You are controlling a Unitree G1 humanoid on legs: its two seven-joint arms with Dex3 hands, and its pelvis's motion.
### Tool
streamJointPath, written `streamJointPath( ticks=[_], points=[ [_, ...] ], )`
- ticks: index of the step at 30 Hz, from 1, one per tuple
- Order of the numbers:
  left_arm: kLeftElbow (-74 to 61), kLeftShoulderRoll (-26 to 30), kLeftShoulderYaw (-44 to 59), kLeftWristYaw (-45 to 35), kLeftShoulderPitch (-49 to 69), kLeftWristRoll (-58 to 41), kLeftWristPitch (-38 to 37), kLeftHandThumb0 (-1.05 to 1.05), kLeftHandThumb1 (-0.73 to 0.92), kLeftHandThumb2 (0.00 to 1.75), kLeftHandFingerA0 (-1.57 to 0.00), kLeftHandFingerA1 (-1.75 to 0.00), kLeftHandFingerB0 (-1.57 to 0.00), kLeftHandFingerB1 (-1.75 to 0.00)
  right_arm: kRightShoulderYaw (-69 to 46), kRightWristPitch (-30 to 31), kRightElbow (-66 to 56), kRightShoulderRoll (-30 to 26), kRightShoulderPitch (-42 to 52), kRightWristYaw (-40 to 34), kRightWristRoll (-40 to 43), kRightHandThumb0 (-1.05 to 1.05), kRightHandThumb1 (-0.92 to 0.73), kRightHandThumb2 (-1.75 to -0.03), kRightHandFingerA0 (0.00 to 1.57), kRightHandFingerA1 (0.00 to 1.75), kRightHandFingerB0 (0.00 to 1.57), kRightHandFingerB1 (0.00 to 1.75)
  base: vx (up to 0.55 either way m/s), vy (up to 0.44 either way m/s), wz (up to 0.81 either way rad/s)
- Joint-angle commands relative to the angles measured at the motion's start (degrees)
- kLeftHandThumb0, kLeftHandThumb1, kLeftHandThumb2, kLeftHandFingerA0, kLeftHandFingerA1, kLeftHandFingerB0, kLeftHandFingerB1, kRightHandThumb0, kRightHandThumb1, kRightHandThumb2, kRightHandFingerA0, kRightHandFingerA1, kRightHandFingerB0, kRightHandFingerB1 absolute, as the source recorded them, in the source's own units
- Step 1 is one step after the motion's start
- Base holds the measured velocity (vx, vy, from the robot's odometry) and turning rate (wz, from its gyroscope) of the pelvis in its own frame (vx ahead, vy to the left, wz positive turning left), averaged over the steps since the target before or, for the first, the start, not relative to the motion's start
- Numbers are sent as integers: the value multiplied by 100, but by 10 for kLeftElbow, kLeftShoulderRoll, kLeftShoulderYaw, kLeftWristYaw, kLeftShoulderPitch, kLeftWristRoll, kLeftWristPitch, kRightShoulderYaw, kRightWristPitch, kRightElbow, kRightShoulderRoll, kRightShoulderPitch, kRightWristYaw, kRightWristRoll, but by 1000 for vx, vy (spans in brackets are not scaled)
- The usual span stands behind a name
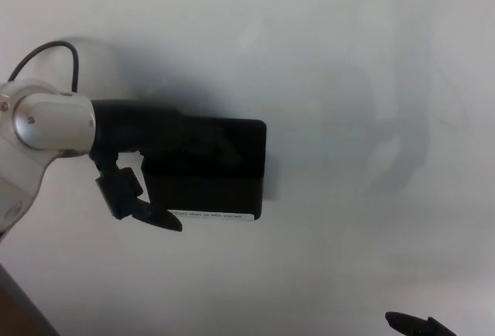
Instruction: A magnetic marker holder is on the left hand side of the white board, the robot put the index and middle finger into the opening of the container and pull off the magnetic holder and hand it to a human on the left hand side.
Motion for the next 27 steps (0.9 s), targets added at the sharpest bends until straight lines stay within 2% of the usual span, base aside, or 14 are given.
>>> streamJointPath(
  ticks=[1, 3, 4, 11, 14, 15, 19, 20, 21, 22, 24, 25, 26, 27],
  points=[
    [14, -3, 1, 2, -8, 22, -12, -39, 26, 92, -1, -48, 0, -48, 3, 5, -5, -8, 3, -13, -7, -51, -72, -61, 72, 48, 57, 43, 0, 0, 0],
    [15, -3, 2, 1, -8, 23, -13, -39, 26, 92, -1, -48, 0, -48, 3, 6, -5, -8, 3, -14, -7, -51, -72, -61, 72, 48, 57, 43, 0, 0, 0],
    [14, -6, 2, 3, -8, 24, -11, -87, 55, 91, -21, -46, -4, -31, 4, 7, -6, -8, 4, -14, -7, -52, -67, -64, 71, 49, 54, 43, 0, 0, 0],
    [14, -24, -6, 11, -7, 39, -11, -84, 53, 89, -28, -47, -8, -31, 2, 5, -7, -7, 4, -9, 0, -54, -67, -64, 71, 50, 54, 44, 0, 0, 0],
    [17, -33, -21, 6, -16, 55, -6, -82, 52, 89, -27, -48, -7, -31, 2, 5, -6, -7, 3, -14, -3, -53, -67, -64, 72, 49, 54, 44, 0, 0, 0],
    [21, -38, -27, 4, -20, 58, -3, -81, 51, 87, -23, -46, -7, -32, 2, 3, -5, -8, 3, -15, -4, -49, -72, -61, 72, 47, 58, 43, 0, 0, 0],
    [35, -51, -43, 2, -29, 69, -2, -82, 51, 86, -25, -45, -7, -33, 2, 0, -3, -9, 2, -17, -6, -50, -72, -62, 73, 47, 58, 43, 0, 0, 0],
    [40, -55, -49, 1, -33, 76, 1, -82, 49, 85, -34, -48, -7, -35, 1, 0, -2, -8, 1, -15, -3, -53, -66, -64, 72, 50, 55, 44, 0, 0, 0],
    [44, -58, -54, 1, -35, 81, 3, -82, 49, 85, -34, -48, -7, -35, 1, 0, -1, -8, 1, -13, -1, -53, -66, -64, 72, 50, 55, 44, 0, 0, 0],
    [52, -65, -67, -2, -42, 90, 4, -80, 49, 84, -23, -46, -7, -33, 1, 0, -2, -7, 0, -12, 0, -49, -72, -61, 72, 48, 58, 43, 0, 0, 0],
    [59, -70, -76, -6, -48, 95, 3, -80, 49, 84, -23, -46, -7, -33, 1, 1, -5, -7, 0, -14, -2, -49, -72, -61, 72, 48, 58, 43, 0, 0, 0],
    [63, -72, -92, -16, -58, 108, 5, -78, 49, 86, -26, -47, -4, -30, 1, -3, -3, -7, -2, -12, -1, -53, -66, -64, 72, 50, 55, 44, 0, 0, 0],
    [66, -73, -101, -20, -62, 117, 4, -79, 48, 83, -35, -49, -9, -33, 0, -2, -3, -6, -3, -10, 2, -53, -66, -64, 72, 50, 55, 44, 0, 0, 0],
    [71, -74, -111, -23, -66, 125, 3, -79, 48, 83, -35, -49, -9, -33, -1, -1, -3, -6, -4, -8, 4, -53, -66, -64, 72, 50, 55, 44, 0, 0, 0]
  ],
)
